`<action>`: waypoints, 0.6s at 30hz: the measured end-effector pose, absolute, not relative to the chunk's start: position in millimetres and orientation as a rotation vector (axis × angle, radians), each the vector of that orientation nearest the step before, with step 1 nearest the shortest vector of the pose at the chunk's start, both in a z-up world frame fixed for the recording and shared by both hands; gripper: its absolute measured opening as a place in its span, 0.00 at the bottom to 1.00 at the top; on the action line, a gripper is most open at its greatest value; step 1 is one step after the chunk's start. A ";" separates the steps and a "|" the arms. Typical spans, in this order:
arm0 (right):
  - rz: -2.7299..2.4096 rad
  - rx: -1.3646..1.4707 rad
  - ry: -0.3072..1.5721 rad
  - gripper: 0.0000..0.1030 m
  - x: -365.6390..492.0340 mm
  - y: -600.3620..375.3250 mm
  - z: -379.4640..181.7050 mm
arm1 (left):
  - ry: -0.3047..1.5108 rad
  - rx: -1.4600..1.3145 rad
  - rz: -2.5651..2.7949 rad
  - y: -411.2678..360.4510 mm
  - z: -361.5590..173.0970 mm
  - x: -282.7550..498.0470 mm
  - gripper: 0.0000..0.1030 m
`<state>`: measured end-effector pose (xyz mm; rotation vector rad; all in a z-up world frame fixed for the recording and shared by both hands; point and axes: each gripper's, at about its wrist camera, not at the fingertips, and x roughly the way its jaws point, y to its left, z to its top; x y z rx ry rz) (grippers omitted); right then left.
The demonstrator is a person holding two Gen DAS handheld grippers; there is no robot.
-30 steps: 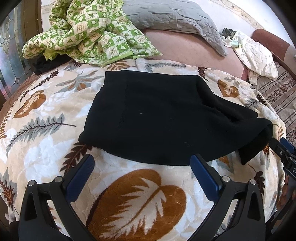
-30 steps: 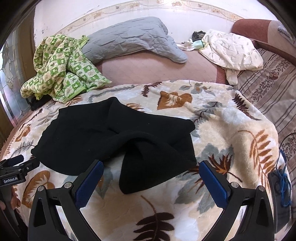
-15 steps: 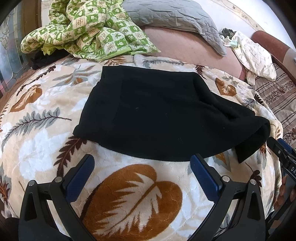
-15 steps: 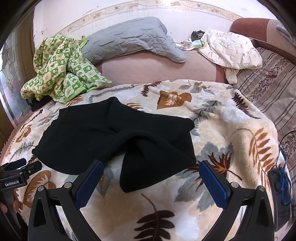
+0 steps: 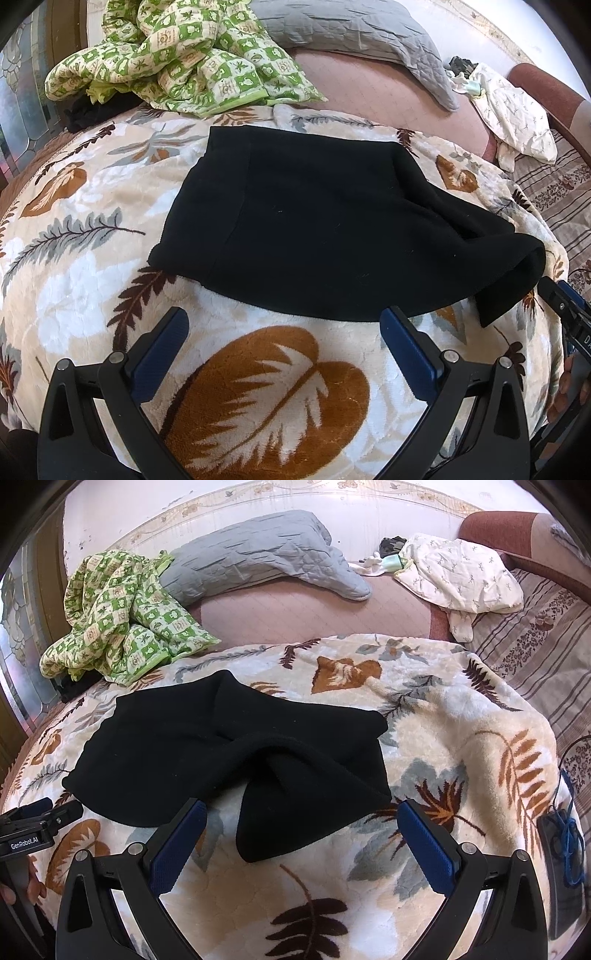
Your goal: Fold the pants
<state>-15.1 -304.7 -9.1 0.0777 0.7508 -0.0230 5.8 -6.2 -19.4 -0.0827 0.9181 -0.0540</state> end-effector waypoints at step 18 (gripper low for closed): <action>-0.073 0.121 0.714 0.99 -2.1 -340.5 8.2 | 0.974 -0.194 -0.002 32.9 -34.6 12.0 1.00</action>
